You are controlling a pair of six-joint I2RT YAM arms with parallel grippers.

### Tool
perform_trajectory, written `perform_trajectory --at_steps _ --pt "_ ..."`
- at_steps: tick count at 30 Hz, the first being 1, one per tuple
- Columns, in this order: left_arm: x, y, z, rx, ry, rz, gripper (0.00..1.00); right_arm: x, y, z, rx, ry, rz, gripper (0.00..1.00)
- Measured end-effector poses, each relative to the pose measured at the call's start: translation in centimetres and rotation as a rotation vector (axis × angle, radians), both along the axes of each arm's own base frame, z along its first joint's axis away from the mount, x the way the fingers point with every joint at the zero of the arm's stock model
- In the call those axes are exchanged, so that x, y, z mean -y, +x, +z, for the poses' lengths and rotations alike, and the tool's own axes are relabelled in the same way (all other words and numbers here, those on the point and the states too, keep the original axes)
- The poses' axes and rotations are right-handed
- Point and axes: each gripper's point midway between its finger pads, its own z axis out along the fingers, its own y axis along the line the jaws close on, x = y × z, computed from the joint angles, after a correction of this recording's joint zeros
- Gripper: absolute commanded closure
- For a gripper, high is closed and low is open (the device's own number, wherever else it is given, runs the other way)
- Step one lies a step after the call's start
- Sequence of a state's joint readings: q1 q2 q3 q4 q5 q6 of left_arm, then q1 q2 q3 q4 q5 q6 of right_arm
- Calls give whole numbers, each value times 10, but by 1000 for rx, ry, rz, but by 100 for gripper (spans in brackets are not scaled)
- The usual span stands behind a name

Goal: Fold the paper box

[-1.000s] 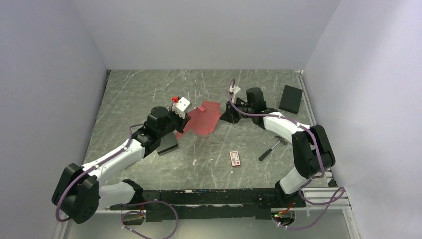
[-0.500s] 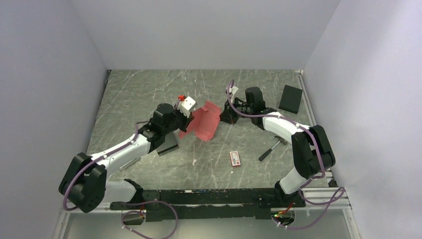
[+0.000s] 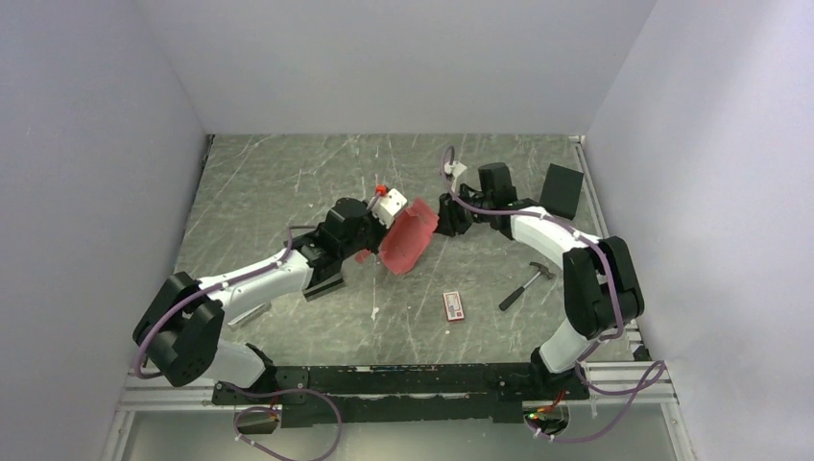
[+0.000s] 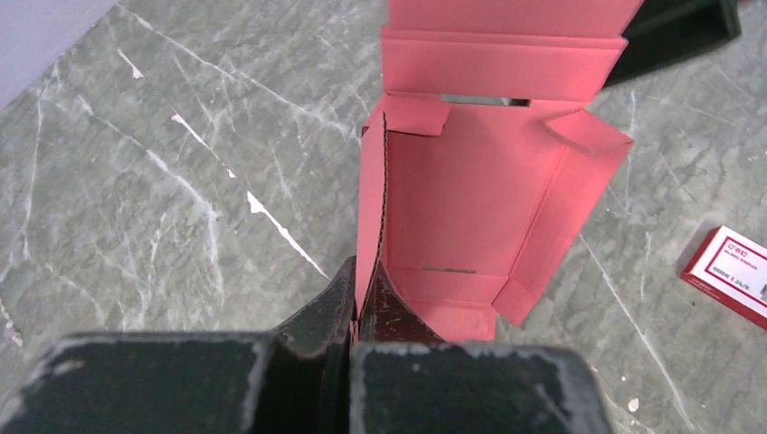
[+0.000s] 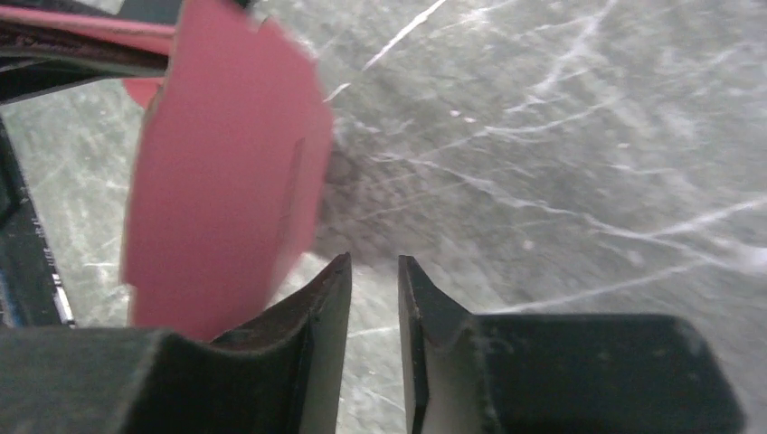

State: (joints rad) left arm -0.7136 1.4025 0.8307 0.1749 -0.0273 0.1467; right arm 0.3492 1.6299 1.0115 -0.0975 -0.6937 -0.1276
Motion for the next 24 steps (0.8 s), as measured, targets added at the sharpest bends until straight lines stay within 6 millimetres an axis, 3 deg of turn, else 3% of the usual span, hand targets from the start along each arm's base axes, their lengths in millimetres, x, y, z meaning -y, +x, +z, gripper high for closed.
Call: perform_trajectory --at_steps 7,10,16,21,24 --pt "8 -7 -1 11 15 -45 100 43 23 13 30 38 -57 52" --pt "8 -10 -7 5 24 -62 100 52 23 16 27 65 -48 41" --pt "9 -14 -10 -3 28 -83 100 47 -8 28 114 120 161 19" --pt "9 -16 -7 0 22 -90 100 42 -45 19 251 141 327 16" --pt "6 -19 -8 -1 21 -90 100 34 -52 9 281 126 391 17"
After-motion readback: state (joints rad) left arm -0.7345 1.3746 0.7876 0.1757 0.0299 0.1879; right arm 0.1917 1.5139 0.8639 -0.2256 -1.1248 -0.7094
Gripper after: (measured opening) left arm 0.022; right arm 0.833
